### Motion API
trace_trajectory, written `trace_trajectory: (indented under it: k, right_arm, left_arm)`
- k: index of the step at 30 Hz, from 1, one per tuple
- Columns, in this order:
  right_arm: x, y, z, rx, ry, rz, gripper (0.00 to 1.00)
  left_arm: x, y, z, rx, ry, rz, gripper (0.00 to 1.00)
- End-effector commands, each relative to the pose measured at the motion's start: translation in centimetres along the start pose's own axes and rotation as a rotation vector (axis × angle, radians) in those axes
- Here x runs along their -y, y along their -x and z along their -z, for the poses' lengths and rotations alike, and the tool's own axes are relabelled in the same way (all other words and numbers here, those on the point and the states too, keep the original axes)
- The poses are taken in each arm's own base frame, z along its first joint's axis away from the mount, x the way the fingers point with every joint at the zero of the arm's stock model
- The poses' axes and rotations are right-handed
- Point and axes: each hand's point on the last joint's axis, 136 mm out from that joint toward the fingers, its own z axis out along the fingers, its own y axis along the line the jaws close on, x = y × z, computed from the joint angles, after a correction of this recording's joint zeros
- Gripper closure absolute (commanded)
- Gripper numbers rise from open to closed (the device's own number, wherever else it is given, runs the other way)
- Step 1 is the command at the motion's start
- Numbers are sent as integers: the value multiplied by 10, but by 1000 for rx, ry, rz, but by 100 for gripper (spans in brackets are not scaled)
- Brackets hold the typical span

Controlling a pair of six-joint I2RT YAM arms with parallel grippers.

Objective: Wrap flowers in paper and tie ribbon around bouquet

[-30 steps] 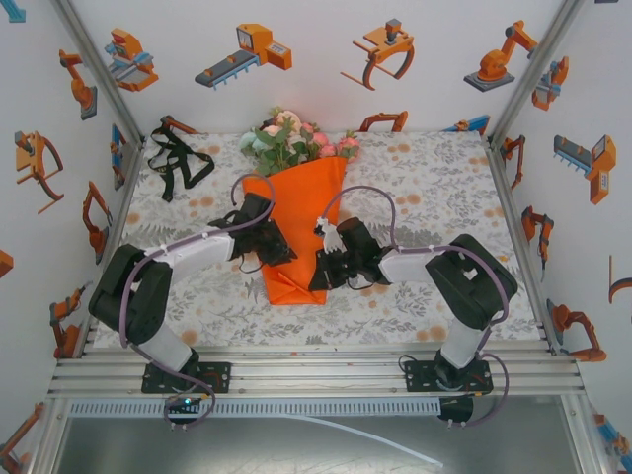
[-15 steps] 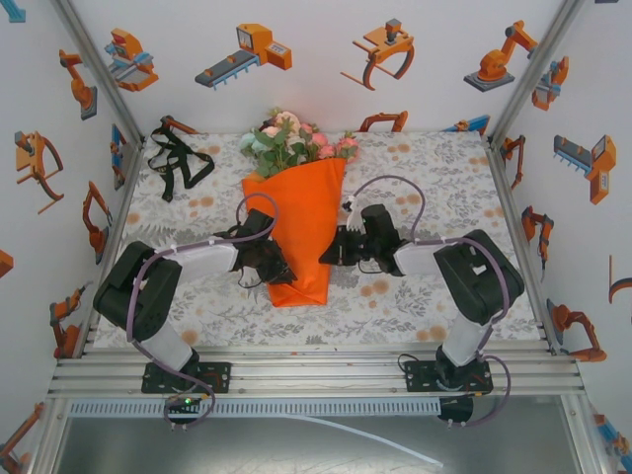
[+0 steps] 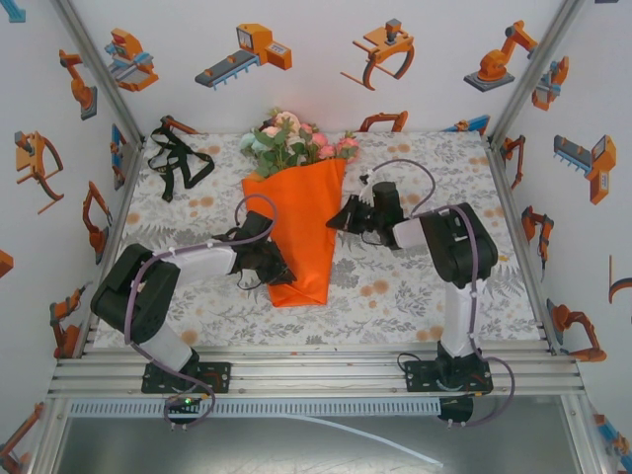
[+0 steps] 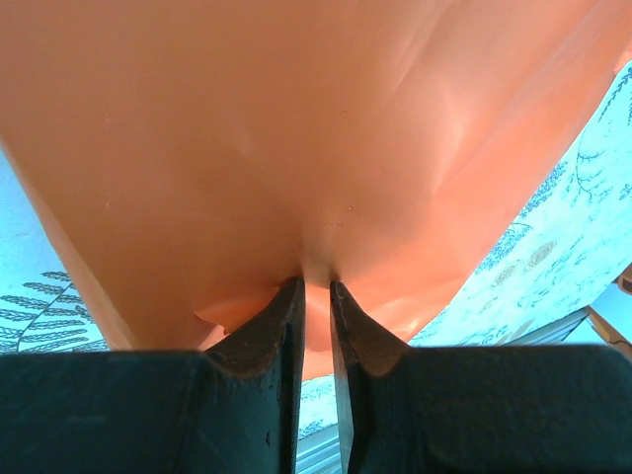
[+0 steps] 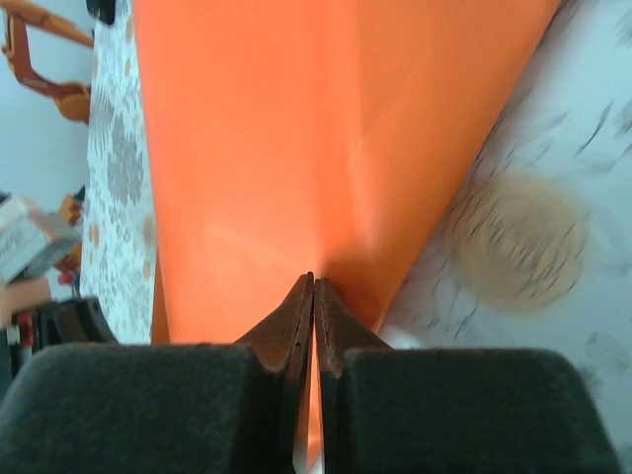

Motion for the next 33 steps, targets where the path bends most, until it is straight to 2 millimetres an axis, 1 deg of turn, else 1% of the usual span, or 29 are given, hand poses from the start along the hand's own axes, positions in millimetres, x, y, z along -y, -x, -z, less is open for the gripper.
trace_trajectory:
  k: [1, 3, 9, 13, 16, 18, 19, 20, 21, 23, 25, 27, 29, 30, 33]
  right_arm:
    - [11, 37, -5, 83, 2, -4, 94]
    - [21, 51, -10, 103, -4, -12, 94]
    - [43, 80, -27, 109, -23, -20, 94]
    - [59, 99, -39, 115, -77, 2, 92]
    - [72, 116, -47, 125, -112, -5, 91]
    - [81, 130, -51, 124, -122, -41, 90]
    - [79, 138, -52, 128, -110, -37, 90]
    - [76, 147, -53, 142, -107, -31, 90]
    - [69, 157, -52, 150, -96, -22, 90]
    - [49, 171, -47, 151, -76, 4, 90]
    - [25, 178, -33, 153, -54, 29, 89]
    - [0, 180, -12, 178, -29, 60, 87]
    - [-26, 173, 14, 199, -7, 90, 86]
    - [-36, 167, 23, 198, 0, 101, 86]
    - [-60, 140, 53, 184, -5, 140, 85]
  left_arm:
    - [-38, -19, -3, -41, 120, 15, 78]
    - [-37, -19, -1, -37, 116, 17, 78]
    - [-38, -19, 3, -31, 115, 16, 78]
    - [-38, -19, 4, -27, 116, 18, 78]
    - [-39, -19, 4, -27, 115, 19, 78]
    - [-39, -20, 3, -29, 112, 18, 78]
    - [-39, -20, 3, -29, 110, 18, 78]
    - [-38, -20, 4, -27, 105, 16, 78]
    - [-36, -20, 4, -27, 100, 14, 78]
    - [-34, -18, 6, -23, 96, 8, 78]
    - [-29, -15, 9, -14, 88, -5, 78]
    - [-21, -10, 14, 0, 67, -15, 77]
    - [-7, -7, 18, 3, 23, -22, 74]
    - [0, -5, 21, 6, 3, -28, 72]
    - [16, 1, 32, 28, -33, -44, 66]
